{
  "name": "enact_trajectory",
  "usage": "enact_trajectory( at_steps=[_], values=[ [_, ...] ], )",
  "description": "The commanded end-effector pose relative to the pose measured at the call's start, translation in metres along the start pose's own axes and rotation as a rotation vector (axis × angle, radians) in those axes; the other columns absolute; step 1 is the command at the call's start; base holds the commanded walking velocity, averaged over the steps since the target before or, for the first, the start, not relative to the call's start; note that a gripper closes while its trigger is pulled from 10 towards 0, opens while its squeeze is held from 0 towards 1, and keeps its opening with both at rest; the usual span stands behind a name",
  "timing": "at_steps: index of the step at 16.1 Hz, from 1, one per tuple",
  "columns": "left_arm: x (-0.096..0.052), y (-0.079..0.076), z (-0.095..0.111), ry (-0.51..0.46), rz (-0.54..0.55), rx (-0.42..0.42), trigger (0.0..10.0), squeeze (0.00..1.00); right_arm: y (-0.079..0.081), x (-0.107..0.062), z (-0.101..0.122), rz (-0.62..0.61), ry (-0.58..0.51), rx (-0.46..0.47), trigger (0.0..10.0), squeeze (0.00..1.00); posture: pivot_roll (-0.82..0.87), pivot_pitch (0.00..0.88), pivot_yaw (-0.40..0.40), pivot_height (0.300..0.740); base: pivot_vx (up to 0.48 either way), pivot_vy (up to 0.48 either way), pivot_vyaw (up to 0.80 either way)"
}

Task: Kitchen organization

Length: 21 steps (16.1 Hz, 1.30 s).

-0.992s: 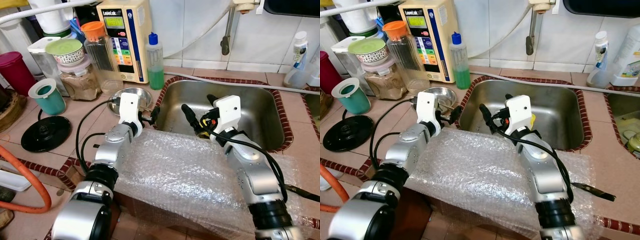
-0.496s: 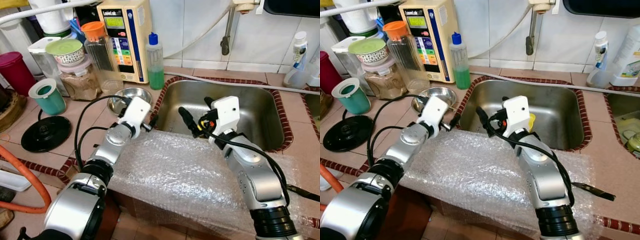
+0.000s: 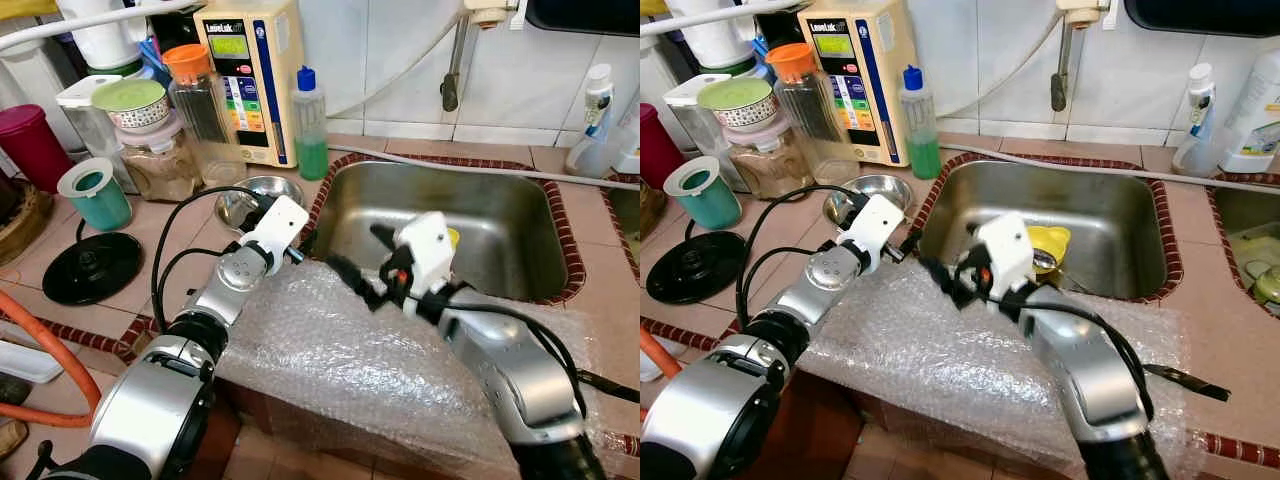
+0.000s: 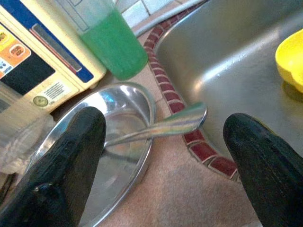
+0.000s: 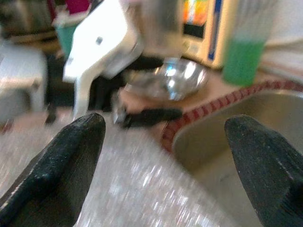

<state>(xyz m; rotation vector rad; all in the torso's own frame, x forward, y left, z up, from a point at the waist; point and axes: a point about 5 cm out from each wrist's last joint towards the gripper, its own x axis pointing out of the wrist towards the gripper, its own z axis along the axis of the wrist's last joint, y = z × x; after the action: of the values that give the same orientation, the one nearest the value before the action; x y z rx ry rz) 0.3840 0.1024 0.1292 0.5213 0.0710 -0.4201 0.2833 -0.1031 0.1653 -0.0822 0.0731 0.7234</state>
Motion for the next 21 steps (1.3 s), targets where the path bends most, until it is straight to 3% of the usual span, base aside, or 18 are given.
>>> enact_trajectory(
  at_steps=[1, 3, 4, 5, 6, 7, 8, 21],
  values=[
    [0.001, 0.005, 0.003, -0.003, 0.015, 0.03, 10.0, 0.0, 0.006, -0.001, -0.001, 0.027, 0.024, -0.005, 10.0, 0.38, -0.09, 0.0, 0.116, 0.74, 0.0, 0.0, 0.0],
    [0.001, 0.004, 0.002, 0.0, 0.014, 0.034, 10.0, 0.0, 0.008, -0.002, -0.003, 0.039, 0.044, 0.002, 10.0, 0.38, -0.09, 0.0, 0.117, 0.74, 0.0, 0.0, 0.0],
    [0.001, 0.002, 0.001, 0.012, 0.01, 0.05, 9.0, 0.0, 0.012, -0.003, -0.005, 0.069, 0.073, 0.004, 10.0, 0.36, -0.1, 0.0, 0.121, 0.74, 0.0, 0.0, 0.0],
    [0.002, 0.0, 0.001, 0.01, 0.007, 0.059, 4.7, 0.0, 0.015, -0.004, -0.007, 0.091, 0.088, 0.003, 10.0, 0.33, -0.1, 0.0, 0.122, 0.74, 0.0, 0.0, 0.0],
    [0.002, -0.001, 0.002, 0.007, 0.003, 0.062, 1.4, 0.0, 0.017, -0.005, -0.008, 0.1, 0.096, 0.003, 10.0, 0.31, -0.1, 0.0, 0.123, 0.74, 0.0, 0.0, 0.0],
    [0.003, -0.001, 0.002, 0.009, 0.0, 0.062, 0.4, 0.0, 0.018, -0.006, -0.009, 0.104, 0.104, 0.004, 10.0, 0.3, -0.1, 0.0, 0.124, 0.74, 0.0, 0.0, 0.0],
    [0.003, -0.002, 0.003, 0.01, -0.002, 0.06, 0.0, 0.0, 0.02, -0.007, -0.01, 0.113, 0.116, 0.004, 10.0, 0.27, -0.1, 0.0, 0.124, 0.74, 0.0, 0.0, 0.0],
    [0.004, -0.002, 0.004, 0.018, -0.012, 0.07, 0.0, 0.0, 0.023, -0.006, -0.012, 0.135, 0.147, 0.006, 10.0, 0.21, -0.1, 0.0, 0.129, 0.74, 0.0, 0.0, 0.0]
  ],
)
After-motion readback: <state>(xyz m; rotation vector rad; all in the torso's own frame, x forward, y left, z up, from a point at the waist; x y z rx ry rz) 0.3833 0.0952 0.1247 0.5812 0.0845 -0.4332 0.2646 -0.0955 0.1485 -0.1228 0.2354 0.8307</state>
